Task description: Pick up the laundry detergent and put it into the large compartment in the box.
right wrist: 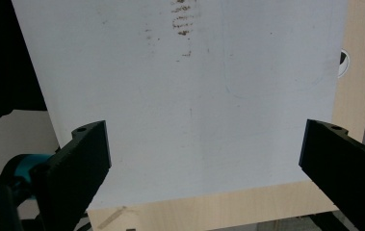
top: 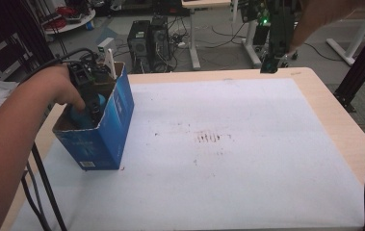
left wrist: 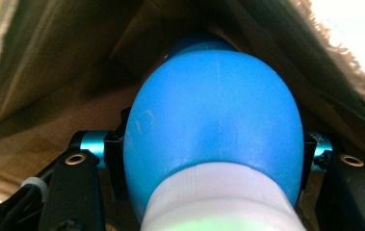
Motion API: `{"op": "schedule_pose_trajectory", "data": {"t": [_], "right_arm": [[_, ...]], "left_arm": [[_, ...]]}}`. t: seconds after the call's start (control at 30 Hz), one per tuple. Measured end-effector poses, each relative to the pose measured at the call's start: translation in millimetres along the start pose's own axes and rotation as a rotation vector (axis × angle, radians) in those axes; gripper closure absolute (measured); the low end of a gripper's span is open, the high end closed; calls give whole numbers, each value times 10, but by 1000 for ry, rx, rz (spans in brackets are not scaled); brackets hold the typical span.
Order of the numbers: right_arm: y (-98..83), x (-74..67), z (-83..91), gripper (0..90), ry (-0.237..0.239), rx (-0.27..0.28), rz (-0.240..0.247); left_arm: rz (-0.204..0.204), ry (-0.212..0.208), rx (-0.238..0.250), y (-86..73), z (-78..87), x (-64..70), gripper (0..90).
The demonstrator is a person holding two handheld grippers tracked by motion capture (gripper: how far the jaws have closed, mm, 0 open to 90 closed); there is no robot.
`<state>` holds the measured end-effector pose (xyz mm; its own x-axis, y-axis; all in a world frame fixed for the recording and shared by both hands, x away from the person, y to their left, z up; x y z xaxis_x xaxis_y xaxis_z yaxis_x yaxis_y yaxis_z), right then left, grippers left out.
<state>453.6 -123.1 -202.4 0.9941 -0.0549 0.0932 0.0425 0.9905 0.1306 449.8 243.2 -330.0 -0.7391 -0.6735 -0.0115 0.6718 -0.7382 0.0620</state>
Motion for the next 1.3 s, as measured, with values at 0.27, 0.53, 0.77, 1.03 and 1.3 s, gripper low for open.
{"op": "schedule_pose_trajectory", "data": {"t": [0.27,0.53,0.77,1.03,1.3], "right_arm": [[-11,-1,-2,29,0,7,1],[-36,-9,15,29,-3,13,-7],[-46,-18,17,29,-4,13,-14],[-52,-19,25,29,-6,18,-12],[-61,-21,36,29,-7,19,-15]], "left_arm": [[-10,-15,3,-23,4,-12,375],[-3,-23,20,-25,67,-6,329],[-9,-32,23,-19,147,40,296],[-10,14,22,-5,295,64,193],[-1,20,43,-38,477,53,185]]}}
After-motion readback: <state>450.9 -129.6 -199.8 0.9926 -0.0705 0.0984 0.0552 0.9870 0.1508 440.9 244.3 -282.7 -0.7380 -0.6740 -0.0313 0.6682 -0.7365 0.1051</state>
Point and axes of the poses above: each handheld gripper's, and its own axes: z roughly backward along the jaws, y roughly out of its top, x roughly to its right, the point moved 4 cm from there along -z, roughly forward along the jaws, and after that the axes turned 7 degrees about x, right-handed, at the moved point
